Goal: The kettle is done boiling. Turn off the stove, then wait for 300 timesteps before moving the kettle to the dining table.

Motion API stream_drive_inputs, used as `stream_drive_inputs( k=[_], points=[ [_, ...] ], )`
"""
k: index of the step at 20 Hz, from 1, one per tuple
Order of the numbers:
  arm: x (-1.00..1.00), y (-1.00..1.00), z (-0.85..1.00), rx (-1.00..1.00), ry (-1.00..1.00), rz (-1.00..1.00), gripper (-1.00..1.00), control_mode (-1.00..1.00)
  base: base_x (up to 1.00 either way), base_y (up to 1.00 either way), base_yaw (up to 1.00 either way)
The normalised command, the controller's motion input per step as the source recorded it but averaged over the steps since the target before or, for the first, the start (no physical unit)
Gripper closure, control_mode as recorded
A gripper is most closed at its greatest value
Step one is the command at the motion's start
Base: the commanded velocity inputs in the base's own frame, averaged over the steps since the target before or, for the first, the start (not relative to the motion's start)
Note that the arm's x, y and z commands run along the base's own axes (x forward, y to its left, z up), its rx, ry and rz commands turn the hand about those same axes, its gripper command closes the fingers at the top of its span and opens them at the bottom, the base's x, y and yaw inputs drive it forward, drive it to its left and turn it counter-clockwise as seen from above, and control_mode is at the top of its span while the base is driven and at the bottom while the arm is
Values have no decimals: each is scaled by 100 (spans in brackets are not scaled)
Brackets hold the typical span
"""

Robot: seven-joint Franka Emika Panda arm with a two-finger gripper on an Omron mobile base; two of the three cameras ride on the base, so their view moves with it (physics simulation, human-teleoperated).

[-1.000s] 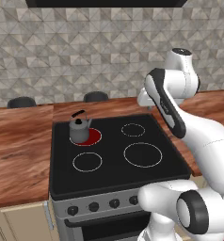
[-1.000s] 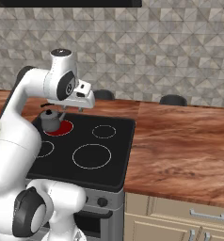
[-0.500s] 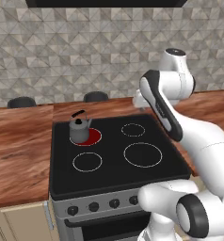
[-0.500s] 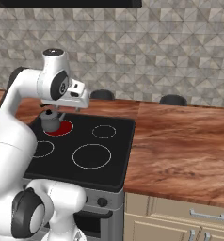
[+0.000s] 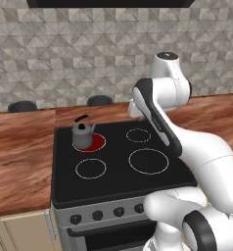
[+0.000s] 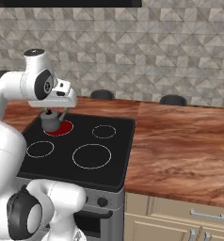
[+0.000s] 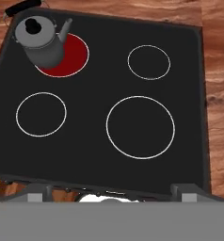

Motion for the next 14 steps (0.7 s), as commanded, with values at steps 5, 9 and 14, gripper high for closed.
stream_drive_inputs(
  k=[5,9,14],
  points=[
    [-29,42,0,-11,-1,8,-100,-100,0,0,0],
    [-35,42,0,-12,-4,8,-100,-100,0,0,0],
    [-47,36,0,-10,-9,5,-100,-100,0,0,0]
  ],
)
